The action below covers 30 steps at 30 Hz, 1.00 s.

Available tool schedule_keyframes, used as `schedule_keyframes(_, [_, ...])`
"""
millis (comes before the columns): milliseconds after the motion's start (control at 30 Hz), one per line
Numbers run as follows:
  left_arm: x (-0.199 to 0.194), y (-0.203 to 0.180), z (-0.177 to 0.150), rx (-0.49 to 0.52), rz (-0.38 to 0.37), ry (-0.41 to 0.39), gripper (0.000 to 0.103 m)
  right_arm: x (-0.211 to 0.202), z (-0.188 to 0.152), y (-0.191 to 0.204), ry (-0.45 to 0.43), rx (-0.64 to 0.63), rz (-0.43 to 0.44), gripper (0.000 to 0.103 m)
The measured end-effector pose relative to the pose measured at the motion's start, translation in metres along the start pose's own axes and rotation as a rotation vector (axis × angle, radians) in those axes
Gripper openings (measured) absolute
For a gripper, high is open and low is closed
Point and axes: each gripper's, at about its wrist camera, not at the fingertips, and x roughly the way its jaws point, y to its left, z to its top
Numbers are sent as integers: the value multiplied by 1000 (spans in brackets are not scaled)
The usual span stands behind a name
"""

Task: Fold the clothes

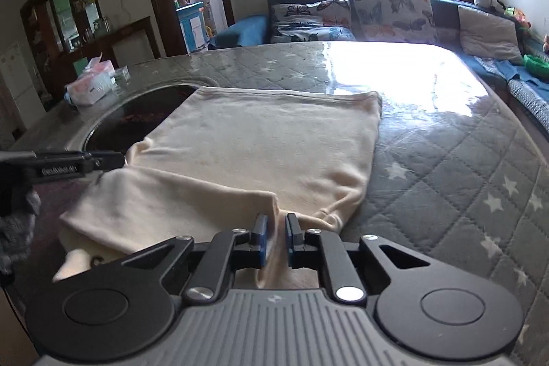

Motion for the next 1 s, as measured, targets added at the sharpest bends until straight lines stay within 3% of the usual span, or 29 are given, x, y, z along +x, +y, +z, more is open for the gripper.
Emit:
schedule_keyframes(100, [-11, -3, 6, 15, -3, -29, 18, -12, 1, 5, -21, -31, 6, 11])
schedule_keyframes(233, [-25, -21, 3, 72, -69, -32, 18, -20, 0, 17, -16, -93, 46, 12])
schedule_keyframes(467, [-31, -49, -26, 202, -151, 26, 19, -14, -19, 26, 55, -137, 68, 14])
schedule_keyframes(567, [-33, -50, -35, 235, -152, 38, 27, -22, -25, 28, 55, -150, 70, 17])
schedule_keyframes(733, [-45, -43, -39, 252, -151, 31, 31, -30, -29, 28, 56, -163, 70, 17])
schedule_keyframes(833, [-59, -38, -41, 283, -146, 18, 43, -36, -28, 29, 52, -171, 69, 18])
schedule_keyframes(1000, [-80, -35, -56, 416, -151, 19, 46, -53, -30, 29, 56, -209, 64, 23])
